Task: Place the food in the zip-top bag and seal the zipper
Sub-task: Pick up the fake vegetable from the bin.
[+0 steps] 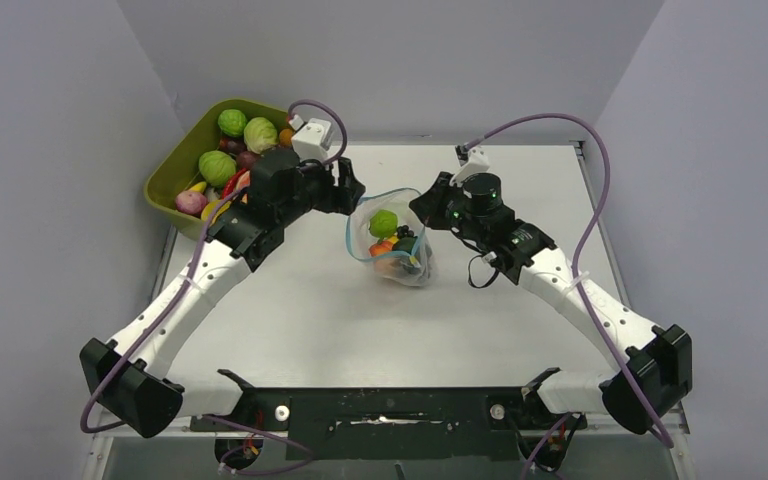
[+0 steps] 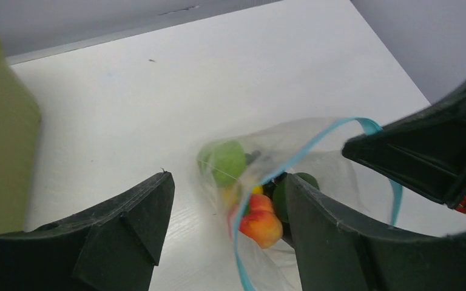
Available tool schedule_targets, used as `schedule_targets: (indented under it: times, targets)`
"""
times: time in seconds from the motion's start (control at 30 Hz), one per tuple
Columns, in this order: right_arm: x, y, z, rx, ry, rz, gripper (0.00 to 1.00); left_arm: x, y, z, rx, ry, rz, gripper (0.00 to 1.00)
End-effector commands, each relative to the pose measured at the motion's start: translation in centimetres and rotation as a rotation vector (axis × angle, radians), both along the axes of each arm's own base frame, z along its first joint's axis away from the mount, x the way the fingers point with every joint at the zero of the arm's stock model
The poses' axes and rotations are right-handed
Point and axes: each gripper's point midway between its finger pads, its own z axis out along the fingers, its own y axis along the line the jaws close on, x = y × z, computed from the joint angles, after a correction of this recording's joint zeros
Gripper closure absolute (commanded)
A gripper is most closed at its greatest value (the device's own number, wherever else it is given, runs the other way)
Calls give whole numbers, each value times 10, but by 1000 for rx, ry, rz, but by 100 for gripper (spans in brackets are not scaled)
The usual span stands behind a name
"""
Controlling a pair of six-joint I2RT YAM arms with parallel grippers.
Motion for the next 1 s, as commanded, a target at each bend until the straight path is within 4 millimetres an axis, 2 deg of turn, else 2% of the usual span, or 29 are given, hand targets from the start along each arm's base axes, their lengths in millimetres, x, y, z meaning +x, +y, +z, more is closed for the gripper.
schedule_targets:
  times: [0.0,0.13,0.3,0.6,0.73,0.97]
  targets:
    - [-1,-2,48,76,-132,12,100,19,45,43,-31,-76,188,35]
    - [-4,-2,49,84,-137,22,100,42,93,39,-14,-58,341,42]
    - [-8,2,46,89,-126,46,100,72,155,21,17,-16,526,42]
    - [-12,4,45,87,-115,63,100,121,252,-6,-5,35,742,25]
    - [-12,3,46,81,-113,63,100,144,288,-26,-66,76,800,23]
    - [-9,0,41,69,-106,45,100,179,323,-57,-109,119,857,22]
